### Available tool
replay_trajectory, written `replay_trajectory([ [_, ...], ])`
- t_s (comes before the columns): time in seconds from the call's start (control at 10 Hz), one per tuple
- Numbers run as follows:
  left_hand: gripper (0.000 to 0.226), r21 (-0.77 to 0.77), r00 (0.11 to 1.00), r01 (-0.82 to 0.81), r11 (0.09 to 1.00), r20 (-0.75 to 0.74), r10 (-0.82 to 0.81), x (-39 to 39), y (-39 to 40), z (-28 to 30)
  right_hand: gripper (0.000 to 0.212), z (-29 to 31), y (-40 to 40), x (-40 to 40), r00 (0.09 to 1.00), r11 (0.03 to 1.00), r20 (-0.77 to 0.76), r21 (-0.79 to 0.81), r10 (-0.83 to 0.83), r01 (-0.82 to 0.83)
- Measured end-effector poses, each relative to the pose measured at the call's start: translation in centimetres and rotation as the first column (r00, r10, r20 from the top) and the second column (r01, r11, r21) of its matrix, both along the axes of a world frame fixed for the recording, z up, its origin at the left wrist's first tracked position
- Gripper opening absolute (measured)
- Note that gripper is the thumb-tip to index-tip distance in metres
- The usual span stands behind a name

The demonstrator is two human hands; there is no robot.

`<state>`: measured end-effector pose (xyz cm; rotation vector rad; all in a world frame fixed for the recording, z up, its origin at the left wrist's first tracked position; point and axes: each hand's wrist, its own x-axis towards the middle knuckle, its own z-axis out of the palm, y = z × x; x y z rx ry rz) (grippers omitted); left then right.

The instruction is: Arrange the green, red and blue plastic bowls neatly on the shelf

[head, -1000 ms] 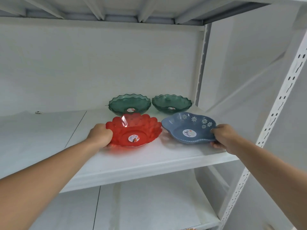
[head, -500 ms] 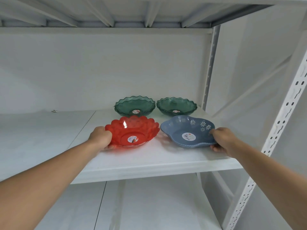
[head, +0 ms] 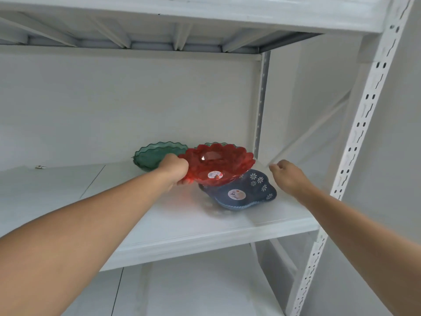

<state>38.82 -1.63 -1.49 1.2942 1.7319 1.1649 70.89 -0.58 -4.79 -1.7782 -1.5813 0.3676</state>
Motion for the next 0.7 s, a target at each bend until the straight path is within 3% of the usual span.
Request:
replay_trajectory([
  [0.1, 0.022, -0.027, 0.999, 0.033, 0.999, 0.005, -0.033, 3.7, 0.7, -1.0, 0.055, 0.4, -0.8, 0.1, 0.996, 0.999, -0.074, -0.004, 0.046, -0.047],
  [0.2, 0.026, -0.075, 0.997, 0.075, 0.994, -0.023, -0.077, 6.5, 1.1, -2.5, 0.057, -0.2, -1.1, 0.8, 0.998, 0.999, -0.051, -0.028, 0.045, -0.046],
  [0.3, 0.029, -0.094, 0.965, 0.078, 0.993, -0.242, -0.099, 7.9, 1.2, -3.1, 0.044, -1.7, -1.2, 1.5, 0.999, 0.997, 0.038, -0.070, 0.033, -0.030],
  [0.4, 0.038, -0.079, 0.829, 0.033, 0.996, -0.555, -0.071, 8.0, 1.3, -3.1, 0.042, -2.9, -0.9, 1.8, 0.994, 0.998, 0.106, -0.060, 0.025, -0.019],
  [0.5, 0.045, -0.094, 0.734, 0.017, 0.995, -0.675, -0.077, 7.4, 1.5, -3.7, 0.042, -3.2, -0.8, 1.6, 0.991, 0.998, 0.133, -0.056, 0.025, -0.018],
  [0.7, 0.066, -0.078, 0.765, 0.026, 0.997, -0.640, -0.070, 6.1, 1.9, -5.2, 0.045, -3.6, -0.4, 1.0, 0.990, 0.995, 0.122, -0.081, 0.076, -0.066],
])
